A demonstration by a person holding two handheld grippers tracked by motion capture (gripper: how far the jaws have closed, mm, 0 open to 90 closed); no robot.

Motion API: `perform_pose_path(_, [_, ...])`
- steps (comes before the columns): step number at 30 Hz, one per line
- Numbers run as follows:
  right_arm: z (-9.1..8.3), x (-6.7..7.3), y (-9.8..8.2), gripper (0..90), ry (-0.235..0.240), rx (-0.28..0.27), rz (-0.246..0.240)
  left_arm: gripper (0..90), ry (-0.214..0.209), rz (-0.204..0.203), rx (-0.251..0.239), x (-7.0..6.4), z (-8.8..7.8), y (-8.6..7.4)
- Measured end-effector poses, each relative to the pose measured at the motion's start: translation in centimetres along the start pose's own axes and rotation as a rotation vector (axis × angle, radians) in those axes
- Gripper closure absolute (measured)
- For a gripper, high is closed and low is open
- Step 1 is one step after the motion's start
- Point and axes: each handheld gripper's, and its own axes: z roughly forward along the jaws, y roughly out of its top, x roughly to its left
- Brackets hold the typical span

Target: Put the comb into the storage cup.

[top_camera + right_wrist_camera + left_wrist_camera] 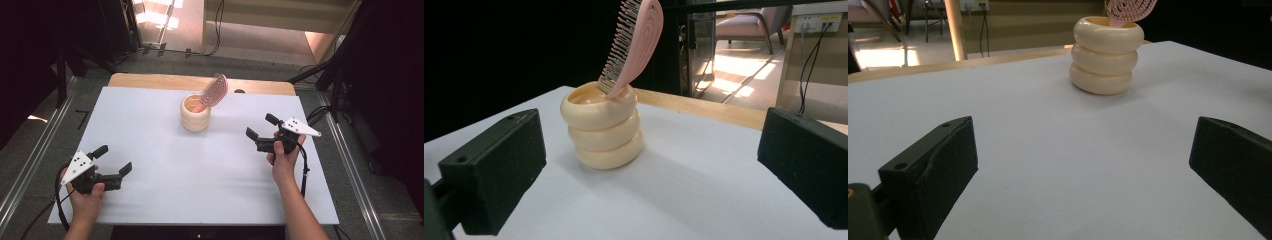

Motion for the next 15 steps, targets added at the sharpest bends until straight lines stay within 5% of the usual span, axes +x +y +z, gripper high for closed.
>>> perform_pose_path(15, [-3.0, -0.8, -1.2, 0.0, -0.04, 0.001, 0.003, 0.0, -0.003, -0.002, -0.002, -0.1, 0.0, 0.0])
